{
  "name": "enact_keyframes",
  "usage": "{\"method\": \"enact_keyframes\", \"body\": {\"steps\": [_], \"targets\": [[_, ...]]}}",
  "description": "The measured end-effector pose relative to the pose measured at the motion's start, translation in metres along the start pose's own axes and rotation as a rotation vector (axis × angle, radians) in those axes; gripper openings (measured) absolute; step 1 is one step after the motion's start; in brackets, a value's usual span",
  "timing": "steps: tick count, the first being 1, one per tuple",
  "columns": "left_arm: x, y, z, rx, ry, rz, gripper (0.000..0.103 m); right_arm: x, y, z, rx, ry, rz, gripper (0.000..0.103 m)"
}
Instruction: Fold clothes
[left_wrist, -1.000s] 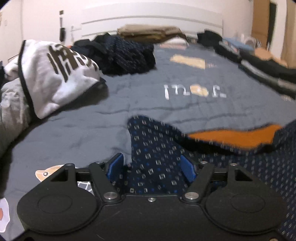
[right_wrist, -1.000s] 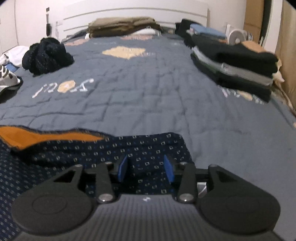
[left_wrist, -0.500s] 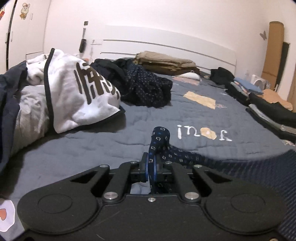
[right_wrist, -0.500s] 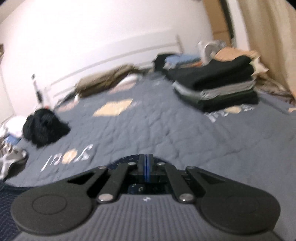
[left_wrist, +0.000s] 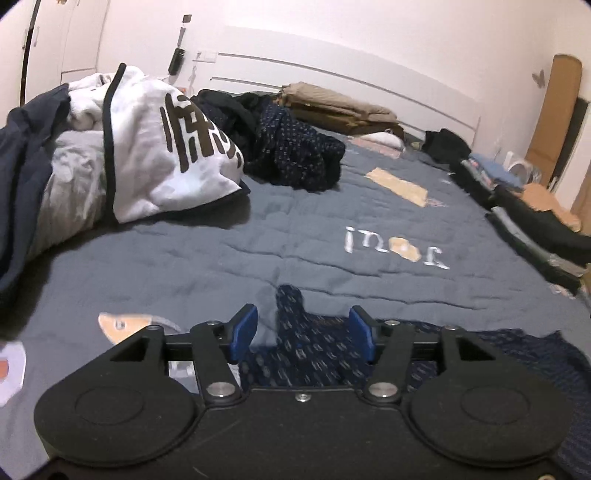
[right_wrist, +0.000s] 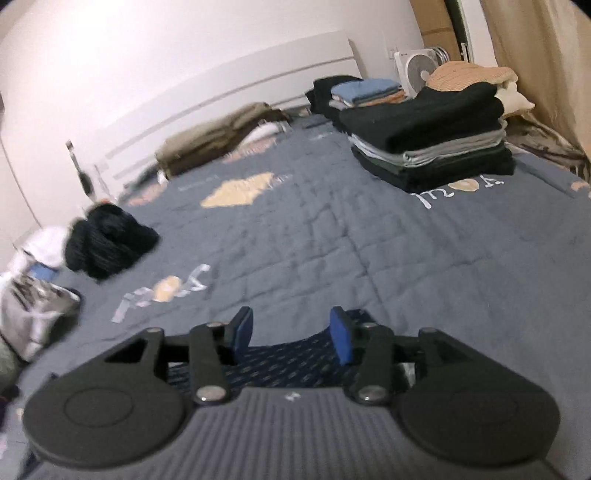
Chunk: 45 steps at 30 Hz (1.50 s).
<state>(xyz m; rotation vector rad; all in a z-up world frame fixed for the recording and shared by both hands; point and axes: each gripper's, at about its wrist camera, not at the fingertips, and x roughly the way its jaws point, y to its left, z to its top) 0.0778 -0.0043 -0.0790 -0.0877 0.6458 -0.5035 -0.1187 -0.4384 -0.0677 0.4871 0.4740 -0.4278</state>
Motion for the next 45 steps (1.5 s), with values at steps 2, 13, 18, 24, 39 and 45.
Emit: {"method": "enact_keyframes", "body": {"steps": [2,13,18,24,39,45], "targets": [[-0.012,-0.005,-0.007,-0.003,0.015,-0.019,0.058,-0.02,0.004,-0.006,0.005,0.001,0.013,0.046],[-0.096,-0.004,-0.067,-0.101,-0.001,-0.058,0.068,-0.115,-0.015,-0.082,0.073,0.009,0.002,0.049],[-0.12,0.005,-0.093,-0.2,0.007,-0.045,0.07,-0.14,-0.037,-0.115,0.221,0.033,-0.033,0.05],[-0.135,0.003,-0.12,-0.236,0.028,-0.036,0.07,-0.163,-0.071,-0.15,0.51,0.026,-0.034,0.05],[-0.136,-0.049,-0.133,-0.099,0.027,-0.161,0.07,-0.142,-0.102,-0.185,0.855,0.056,-0.033,0.049],[-0.132,-0.063,-0.135,-0.05,0.033,-0.183,0.07,-0.128,-0.113,-0.19,0.944,0.067,0.013,0.011]]}}
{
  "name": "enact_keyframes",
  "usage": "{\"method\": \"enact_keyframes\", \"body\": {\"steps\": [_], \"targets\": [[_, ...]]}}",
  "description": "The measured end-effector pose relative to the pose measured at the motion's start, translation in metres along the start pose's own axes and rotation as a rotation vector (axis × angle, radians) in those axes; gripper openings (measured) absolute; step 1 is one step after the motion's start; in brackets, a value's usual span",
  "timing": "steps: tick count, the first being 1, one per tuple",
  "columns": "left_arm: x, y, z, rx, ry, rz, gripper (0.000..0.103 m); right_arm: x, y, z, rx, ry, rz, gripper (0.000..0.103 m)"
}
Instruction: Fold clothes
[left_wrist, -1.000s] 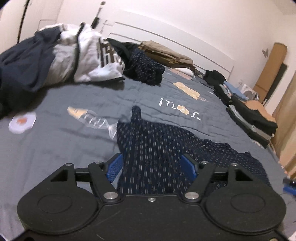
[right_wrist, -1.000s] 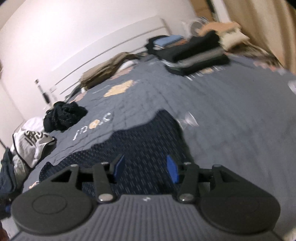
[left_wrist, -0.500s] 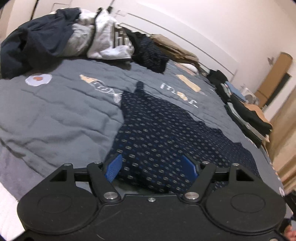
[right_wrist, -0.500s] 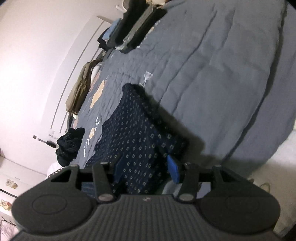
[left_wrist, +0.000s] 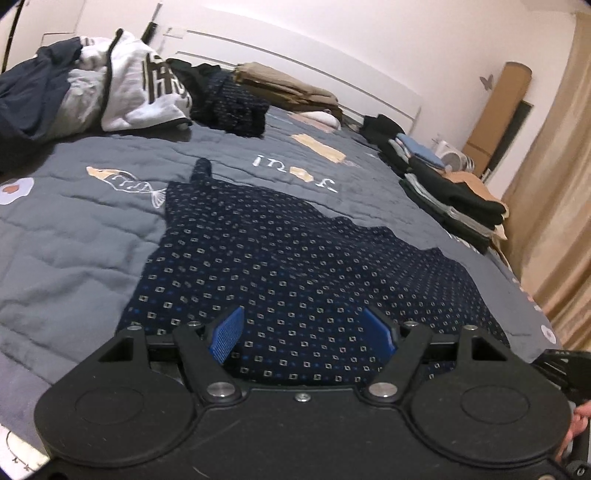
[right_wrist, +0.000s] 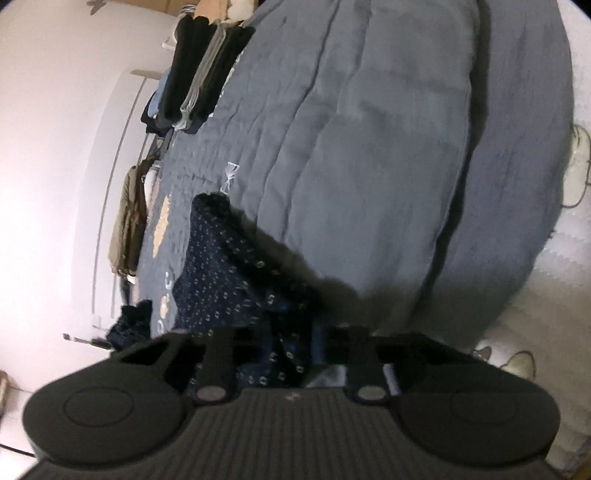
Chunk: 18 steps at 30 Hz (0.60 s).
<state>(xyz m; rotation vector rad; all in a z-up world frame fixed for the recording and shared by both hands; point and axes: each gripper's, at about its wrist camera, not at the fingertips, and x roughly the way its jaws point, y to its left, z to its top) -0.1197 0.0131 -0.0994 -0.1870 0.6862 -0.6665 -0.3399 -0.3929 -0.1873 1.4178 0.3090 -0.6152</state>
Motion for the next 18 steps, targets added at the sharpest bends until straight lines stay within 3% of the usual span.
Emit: {"method": "enact_keyframes", "body": {"steps": [7,10,13,18], "targets": [[-0.002,0.001,0.002,-0.013,-0.001,0.005,0.07,-0.037,0.011,0.009,-0.003,-0.158,0.109,0.006],[0.001,0.006,0.001,-0.011,0.02,0.027,0.07,-0.027,0.008,0.01,-0.036,-0.159,0.027,0.006],[0.002,0.015,-0.002,-0.036,0.044,0.072,0.07,-0.009,-0.008,0.01,0.012,-0.109,-0.055,0.006],[-0.009,0.057,-0.012,-0.288,0.023,0.149,0.071,-0.017,0.003,0.009,-0.005,-0.133,0.007,0.007]]}}
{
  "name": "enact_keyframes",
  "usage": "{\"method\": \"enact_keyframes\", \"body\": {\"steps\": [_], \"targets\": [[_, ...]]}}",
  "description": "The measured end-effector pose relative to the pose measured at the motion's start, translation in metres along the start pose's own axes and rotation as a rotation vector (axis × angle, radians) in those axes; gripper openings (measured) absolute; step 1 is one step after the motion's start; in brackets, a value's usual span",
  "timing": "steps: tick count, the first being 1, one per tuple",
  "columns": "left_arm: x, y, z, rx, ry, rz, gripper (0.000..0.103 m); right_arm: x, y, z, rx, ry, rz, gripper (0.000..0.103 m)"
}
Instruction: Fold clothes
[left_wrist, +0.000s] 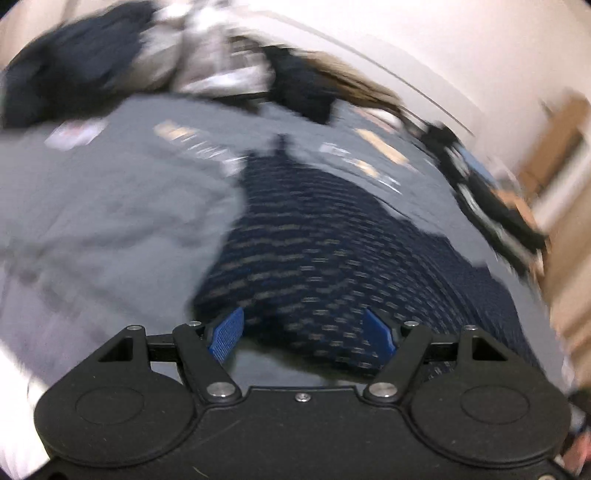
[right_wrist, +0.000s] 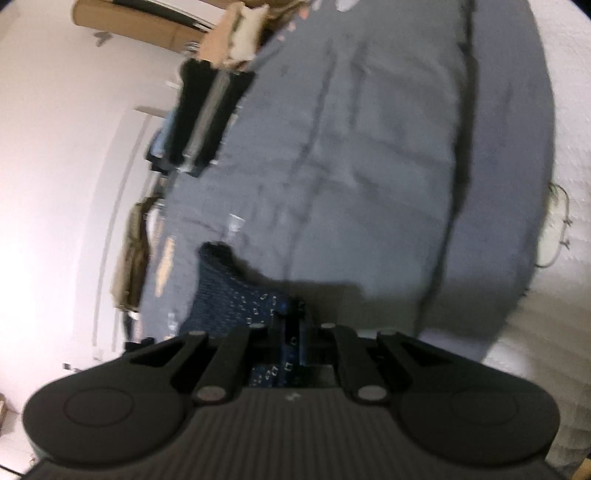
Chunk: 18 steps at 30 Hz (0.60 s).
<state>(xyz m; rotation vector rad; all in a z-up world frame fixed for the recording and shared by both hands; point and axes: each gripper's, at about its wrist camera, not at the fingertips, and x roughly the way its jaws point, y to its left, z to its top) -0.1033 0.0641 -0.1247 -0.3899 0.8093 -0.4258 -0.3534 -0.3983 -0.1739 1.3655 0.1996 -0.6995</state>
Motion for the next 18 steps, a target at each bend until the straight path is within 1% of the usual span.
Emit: {"method": "enact_keyframes", "body": {"steps": [1,2,4,7,8,9,10,11,13,15,17,18], "targets": [[0.002,0.005,0.001,-0.036,0.008,-0.012,0.075,-0.001,0.0,0.0,0.007,0.0,0.009,0.007],[0.006,0.009,0.003,-0.067,0.019,-0.029,0.077,-0.002,0.001,0.0,0.015,0.0,0.017,0.007],[0.013,0.016,0.005,-0.131,0.036,-0.068,0.077,-0.002,0.002,-0.002,0.027,0.002,0.021,0.007],[0.033,0.025,0.006,-0.215,0.068,-0.108,0.075,-0.003,0.007,-0.001,0.004,-0.009,0.02,0.007],[0.036,0.028,0.008,-0.229,0.061,-0.114,0.07,-0.003,0.008,-0.001,-0.001,-0.012,0.023,0.007],[0.039,0.03,0.009,-0.241,0.05,-0.119,0.063,-0.004,0.009,0.0,-0.004,-0.015,0.026,0.007],[0.039,0.034,0.012,-0.26,0.038,-0.126,0.03,-0.005,0.009,0.001,-0.006,-0.019,0.03,0.007],[0.038,0.039,0.016,-0.282,0.025,-0.134,0.009,-0.008,0.008,0.001,-0.003,-0.027,0.038,0.007],[0.026,0.049,0.023,-0.336,-0.036,-0.147,0.008,-0.013,0.006,0.005,0.005,-0.042,0.056,0.006],[0.012,0.053,0.03,-0.357,-0.094,-0.168,0.008,-0.019,0.007,0.007,0.015,-0.057,0.073,0.006],[0.004,0.048,0.036,-0.306,-0.115,-0.171,0.007,-0.025,0.007,0.008,0.023,-0.071,0.09,0.006],[0.004,0.047,0.036,-0.29,-0.108,-0.159,0.007,-0.026,0.008,0.009,0.016,-0.08,0.089,0.006]]}}
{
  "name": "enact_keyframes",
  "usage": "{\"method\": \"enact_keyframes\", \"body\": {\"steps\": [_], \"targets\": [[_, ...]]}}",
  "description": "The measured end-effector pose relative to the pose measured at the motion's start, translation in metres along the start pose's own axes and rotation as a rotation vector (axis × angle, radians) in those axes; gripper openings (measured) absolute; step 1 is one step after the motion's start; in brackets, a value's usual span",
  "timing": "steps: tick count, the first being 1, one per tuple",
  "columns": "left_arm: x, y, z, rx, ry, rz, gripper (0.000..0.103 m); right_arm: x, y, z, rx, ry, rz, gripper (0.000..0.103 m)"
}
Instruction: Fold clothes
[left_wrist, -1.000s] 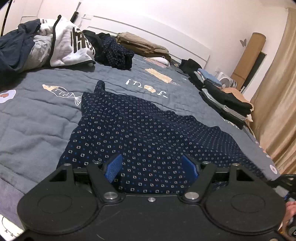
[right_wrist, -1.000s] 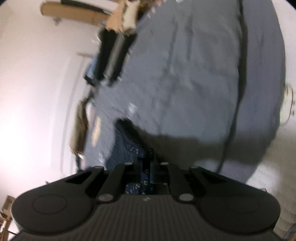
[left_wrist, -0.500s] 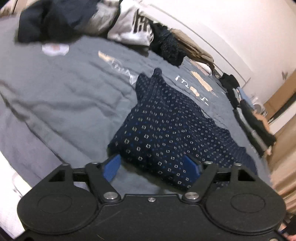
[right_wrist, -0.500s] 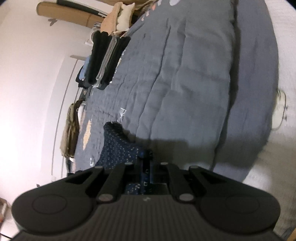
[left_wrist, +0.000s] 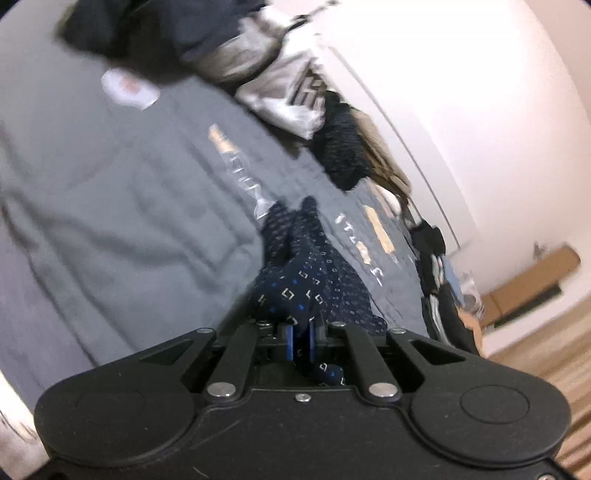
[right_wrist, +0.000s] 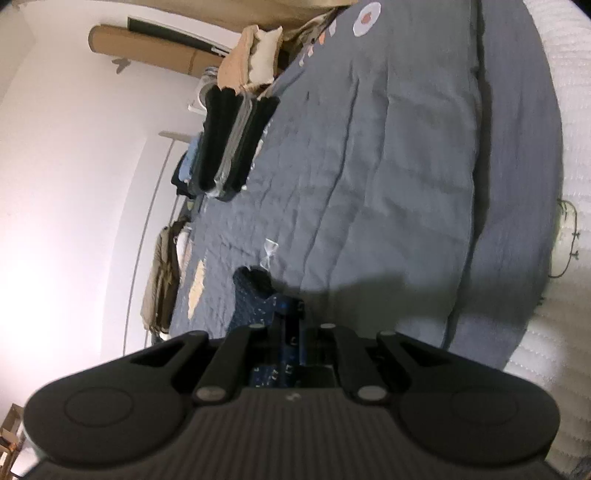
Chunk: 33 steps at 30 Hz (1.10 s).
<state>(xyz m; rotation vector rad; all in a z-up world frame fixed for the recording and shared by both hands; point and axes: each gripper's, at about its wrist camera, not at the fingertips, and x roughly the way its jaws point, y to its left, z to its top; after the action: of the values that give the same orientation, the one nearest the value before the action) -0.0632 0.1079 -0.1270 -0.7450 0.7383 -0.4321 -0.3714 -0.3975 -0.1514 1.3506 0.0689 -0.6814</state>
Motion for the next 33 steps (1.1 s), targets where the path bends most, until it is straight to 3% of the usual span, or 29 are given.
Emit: {"method": "enact_keyframes", "body": {"steps": [2,4,7,9,11,14,15,17,20,22,27,30,33], "targets": [[0.005,0.003,-0.001,0.009,0.037,0.048,0.008,0.005,0.001,0.0,-0.051,0.005,-0.049,0.006],[0.018,0.013,-0.005,-0.009,0.117,0.121,0.009,0.02,-0.007,-0.002,-0.071,0.065,-0.134,0.006],[0.028,0.019,-0.012,-0.015,0.187,0.193,0.025,0.034,-0.018,-0.002,-0.071,0.134,-0.219,0.009],[0.017,0.011,-0.007,0.008,0.15,0.225,0.041,0.029,-0.011,0.002,-0.089,0.14,-0.223,0.012],[0.002,0.0,-0.002,0.051,0.087,0.272,0.069,0.017,0.005,0.006,-0.157,0.119,-0.206,0.019],[-0.023,-0.015,0.004,0.12,-0.057,0.261,0.07,-0.008,0.033,0.01,-0.305,-0.032,-0.178,0.028],[-0.029,-0.018,0.004,0.109,-0.086,0.206,0.07,-0.009,0.038,0.01,-0.327,-0.047,-0.131,0.03],[-0.03,-0.023,0.002,0.091,-0.073,0.064,0.07,-0.011,0.049,0.011,-0.368,-0.067,-0.039,0.038],[-0.009,-0.032,-0.016,0.101,0.065,-0.067,0.07,0.019,0.059,-0.006,-0.429,0.128,0.067,0.04],[0.01,-0.033,-0.029,0.076,0.176,-0.124,0.07,0.044,0.068,-0.026,-0.526,0.25,0.043,0.04],[0.04,-0.022,-0.052,0.108,0.3,-0.02,0.069,0.085,0.06,-0.057,-0.684,0.361,-0.104,0.04],[0.032,-0.011,-0.042,0.057,0.255,0.018,0.064,0.076,0.055,-0.045,-0.709,0.3,-0.17,0.039],[0.021,-0.01,-0.023,0.076,0.183,0.07,0.064,0.066,0.063,-0.033,-0.699,0.273,-0.167,0.04]]}}
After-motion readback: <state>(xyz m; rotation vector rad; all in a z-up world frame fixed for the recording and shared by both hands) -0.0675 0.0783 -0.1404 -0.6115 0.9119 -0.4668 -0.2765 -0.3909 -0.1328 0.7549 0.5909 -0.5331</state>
